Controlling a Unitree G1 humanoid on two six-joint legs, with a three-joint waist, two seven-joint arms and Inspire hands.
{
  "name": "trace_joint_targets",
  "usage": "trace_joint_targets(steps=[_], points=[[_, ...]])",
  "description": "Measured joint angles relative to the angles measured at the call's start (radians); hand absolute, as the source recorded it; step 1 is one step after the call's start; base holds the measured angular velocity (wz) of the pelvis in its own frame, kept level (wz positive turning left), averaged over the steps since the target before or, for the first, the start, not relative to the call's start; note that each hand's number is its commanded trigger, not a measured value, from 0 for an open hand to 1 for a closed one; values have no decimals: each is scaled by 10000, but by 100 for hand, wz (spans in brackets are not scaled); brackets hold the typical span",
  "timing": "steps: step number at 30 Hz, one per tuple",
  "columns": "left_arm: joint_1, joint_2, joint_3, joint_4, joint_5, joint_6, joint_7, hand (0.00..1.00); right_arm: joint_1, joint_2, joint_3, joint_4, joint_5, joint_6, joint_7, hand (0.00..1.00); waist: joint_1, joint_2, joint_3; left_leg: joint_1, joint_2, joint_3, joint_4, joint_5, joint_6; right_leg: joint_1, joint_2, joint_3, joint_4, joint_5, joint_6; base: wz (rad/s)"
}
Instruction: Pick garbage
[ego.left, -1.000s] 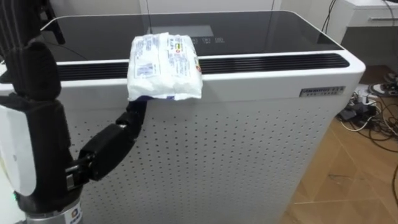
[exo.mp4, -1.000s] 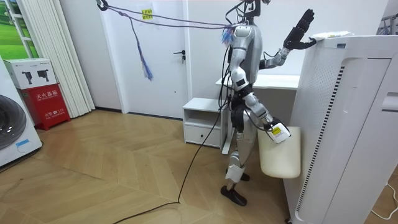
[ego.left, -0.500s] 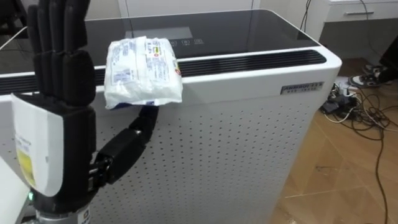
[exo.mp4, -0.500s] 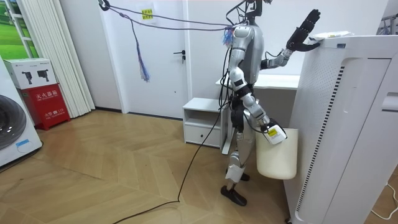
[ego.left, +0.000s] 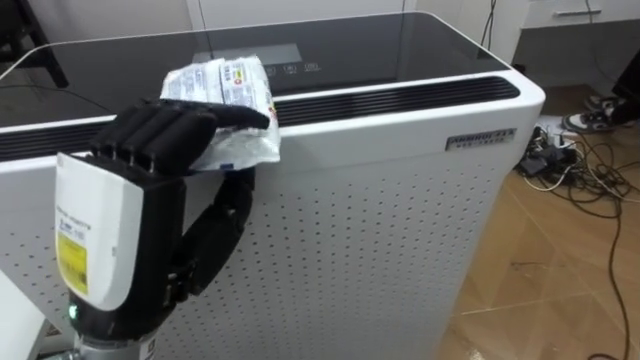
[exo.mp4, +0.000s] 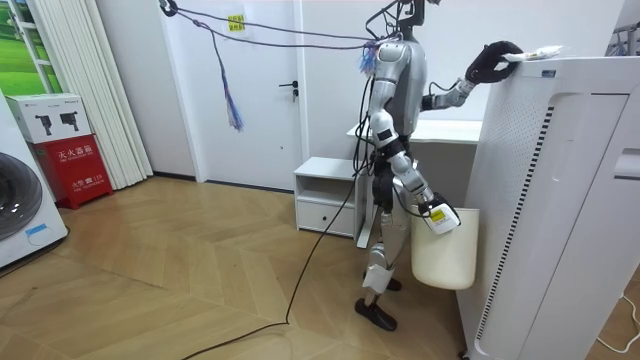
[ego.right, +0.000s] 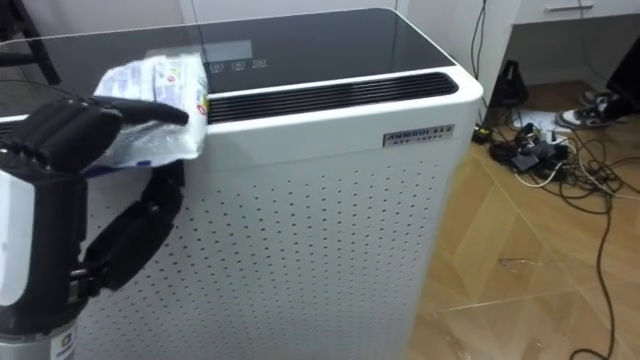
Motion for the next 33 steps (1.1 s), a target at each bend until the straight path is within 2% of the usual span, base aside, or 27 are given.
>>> trace_joint_targets(steps=[9, 12, 14, 16, 17, 18, 20, 21, 23, 24, 26, 27, 29, 30, 32, 33], points=[[-314, -1, 49, -8, -42, 30, 36, 100, 0, -7, 7, 1, 12, 3, -5, 100, 97, 16, -24, 47, -8, 49, -40, 0, 0, -1, -9, 8, 12, -4, 7, 0], [-326, -3, 40, -24, -353, -77, -90, 100, -32, -5, 7, 8, 13, 2, -6, 100, 104, 10, -56, 34, -7, 47, -42, 0, 0, -1, -11, 1, 7, -5, 8, 0], [-350, -56, 46, -24, -1090, -284, -377, 100, -38, 20, 9, 43, 14, 1, -7, 100, 114, -37, -88, 23, -5, 33, -48, 3, 3, 33, -20, -12, 10, -5, 9, 0], [-370, -99, -31, -168, -2151, -301, -677, 100, -48, 47, 30, 41, 7, 1, -6, 100, 125, -77, -132, 12, -6, 34, -32, 7, 7, 25, -17, -15, 11, -5, 9, 0], [-370, -111, -68, -338, -3038, -299, -966, 100, -54, 54, 29, 35, 13, 0, -7, 100, 93, -106, -137, 18, -9, 46, -18, 7, 7, 2, -16, -21, -5, -7, 11, 0], [-369, -114, -73, -407, -3465, -300, -1130, 100, -55, 54, 29, 35, 27, 1, -7, 100, 90, -123, -136, 23, -10, 47, -18, 7, 7, 4, -17, -20, -5, -8, 13, 0], [-374, -295, -98, -711, -5711, -318, -1982, 100, -126, 67, 47, 33, 18, 1, -12, 100, 122, -213, -99, 7, -8, 58, -26, 9, 9, 3, -63, -2, 37, -12, 17, 0], [-378, -356, -175, -815, -6364, -310, -2191, 100, -144, 80, 46, 31, 19, 0, -16, 100, 87, -238, -93, 0, -8, 56, -25, 14, 16, 8, -54, -2, 40, -12, 17, 5], [-452, -648, -423, -1018, -8768, -306, -3139, 100, -167, 132, 102, 30, -1, 0, -19, 100, 94, -364, -90, -39, -16, 60, 28, 18, 21, -31, -49, -15, 9, -20, 26, 7], [-464, -677, -462, -1124, -9372, -351, -3377, 100, -184, 132, 140, 23, 0, 0, -18, 100, 98, -388, -90, -41, -18, 58, 29, 18, 21, -37, -49, -18, -19, -21, 29, 5], [-541, -677, -828, -1340, -11751, -480, -4561, 100, -223, 97, 255, -61, 42, 0, -12, 100, 106, -416, -76, -43, -43, 57, 46, 17, 23, -41, -72, -26, 13, -34, 50, 4], [-606, -677, -945, -1344, -12282, -519, -4923, 100, -258, 107, 271, -62, 24, 0, -13, 100, 104, -413, -73, -54, -48, 59, 52, 16, 24, -42, -82, -21, 17, -37, 55, 5], [-880, -726, -1634, -1338, -14120, -453, -6406, 100, -468, 174, 410, -49, 20, 0, -14, 100, 74, -383, -18, -88, -61, 54, 33, 27, 54, -58, -106, -16, 30, -27, 88, 2], [-898, -724, -1824, -1339, -14557, -409, -6790, 100, -526, 188, 456, -49, 16, 0, -8, 100, 53, -377, -20, -116, -61, 59, 33, 31, 66, -97, -105, -28, 43, -28, 91, 0], [-963, -711, -2473, -1358, -16028, -15, -8266, 100, -718, 295, 526, -38, 16, 1, 16, 100, -85, -355, -19, -287, -66, 108, 81, 31, 73, -314, -106, -19, 162, -15, 91, -6], [-961, -700, -2599, -1347, -16245, 130, -8558, 100, -747, 327, 527, -37, 18, 1, 35, 100, -125, -351, -17, -324, -66, 143, 94, 31, 74, -365, -109, -20, 193, -12, 86, -13]])
